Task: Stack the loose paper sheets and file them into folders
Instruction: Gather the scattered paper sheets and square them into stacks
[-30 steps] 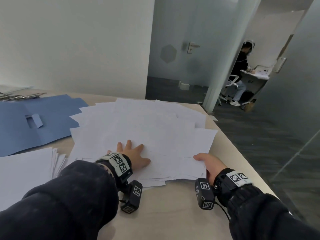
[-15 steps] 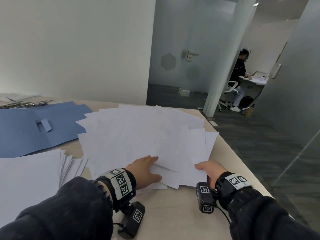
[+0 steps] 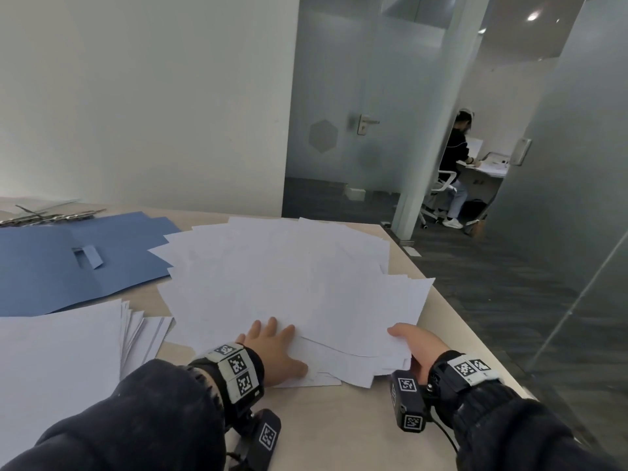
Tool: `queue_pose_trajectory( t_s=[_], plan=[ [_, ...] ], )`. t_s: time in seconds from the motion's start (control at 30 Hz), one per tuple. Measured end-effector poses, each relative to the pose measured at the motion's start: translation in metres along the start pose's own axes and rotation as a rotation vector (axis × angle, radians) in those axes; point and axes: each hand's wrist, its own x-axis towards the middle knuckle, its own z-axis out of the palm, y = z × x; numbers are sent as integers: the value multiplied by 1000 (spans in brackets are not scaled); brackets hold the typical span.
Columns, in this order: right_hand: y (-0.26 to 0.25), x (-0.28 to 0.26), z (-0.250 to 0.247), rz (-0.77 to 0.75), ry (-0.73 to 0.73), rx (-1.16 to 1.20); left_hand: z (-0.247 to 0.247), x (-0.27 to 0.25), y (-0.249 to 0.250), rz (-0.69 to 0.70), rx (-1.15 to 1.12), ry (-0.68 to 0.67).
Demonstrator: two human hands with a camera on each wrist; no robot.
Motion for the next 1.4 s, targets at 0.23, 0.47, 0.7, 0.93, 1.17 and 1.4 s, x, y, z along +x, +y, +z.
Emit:
queue_pose_trajectory(
  t_s=[0.23,0.47,0.7,0.93,1.17,1.4],
  plan=[
    [6,-15,-2,-54,84,-65,-9,-11,12,55,-262,96],
    [17,31,-29,-223,171,-43,-11,9,-20,-206,-123,69],
    [17,42,-32,-222,215,-76,-3,-4,19,47,-36,0],
    [12,11,-29,-69,172,14,-13,22,12,-166,-204,151],
    [7,26,-40,-86,138,37,-35,55,-6,-321,-456,137],
    [0,40,-41,-96,121,-14,-58,78,3,-357,-750,191]
  ],
)
